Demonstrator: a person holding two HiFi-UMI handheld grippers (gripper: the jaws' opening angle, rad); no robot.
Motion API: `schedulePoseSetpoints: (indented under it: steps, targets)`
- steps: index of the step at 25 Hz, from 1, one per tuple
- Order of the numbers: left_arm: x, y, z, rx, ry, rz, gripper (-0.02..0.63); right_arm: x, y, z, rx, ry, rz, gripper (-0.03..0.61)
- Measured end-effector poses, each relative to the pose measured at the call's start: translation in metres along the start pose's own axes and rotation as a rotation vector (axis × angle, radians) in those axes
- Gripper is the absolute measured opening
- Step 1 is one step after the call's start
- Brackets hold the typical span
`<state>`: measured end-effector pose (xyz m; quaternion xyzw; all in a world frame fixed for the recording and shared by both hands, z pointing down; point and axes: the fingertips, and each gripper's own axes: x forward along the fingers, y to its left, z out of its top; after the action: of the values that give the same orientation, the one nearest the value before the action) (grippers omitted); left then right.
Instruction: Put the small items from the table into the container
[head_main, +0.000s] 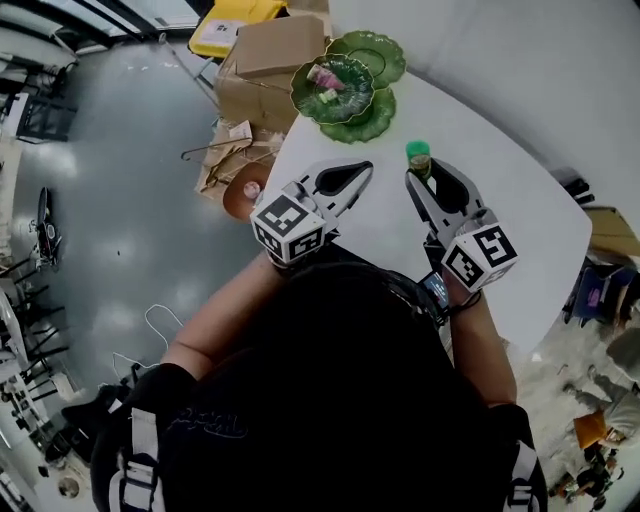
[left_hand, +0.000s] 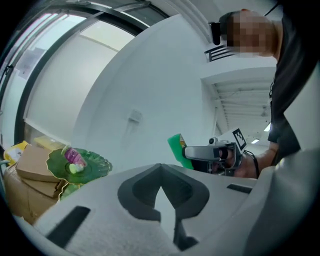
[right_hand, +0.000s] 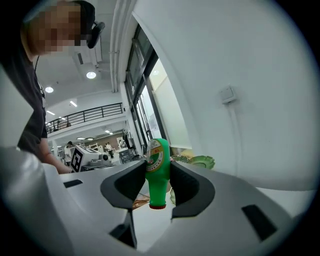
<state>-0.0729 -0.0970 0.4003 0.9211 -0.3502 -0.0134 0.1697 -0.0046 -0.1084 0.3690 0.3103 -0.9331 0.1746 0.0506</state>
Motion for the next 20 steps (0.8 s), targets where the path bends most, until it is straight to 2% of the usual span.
schedulePoseSetpoints:
  steps: [5,10,14,20]
  targets:
    - [-0.007,0.026,0.015,0.008,0.009,-0.131,0.005,0.021,0.011,0.009,0.021,-0.033,-0.118,0.150]
    - [-0.028,0.051,0.031,0.016,0.001,-0.200,0.005,0.052,0.030,0.015,0.021,-0.048,-0.181,0.150]
    - [-0.051,0.071,0.037,0.015,0.001,-0.217,0.005,0.078,0.045,0.017,-0.003,-0.040,-0.198,0.150]
    - [-0.065,0.093,0.025,-0.009,0.023,-0.218,0.005,0.109,0.051,0.010,0.002,-0.019,-0.194,0.150]
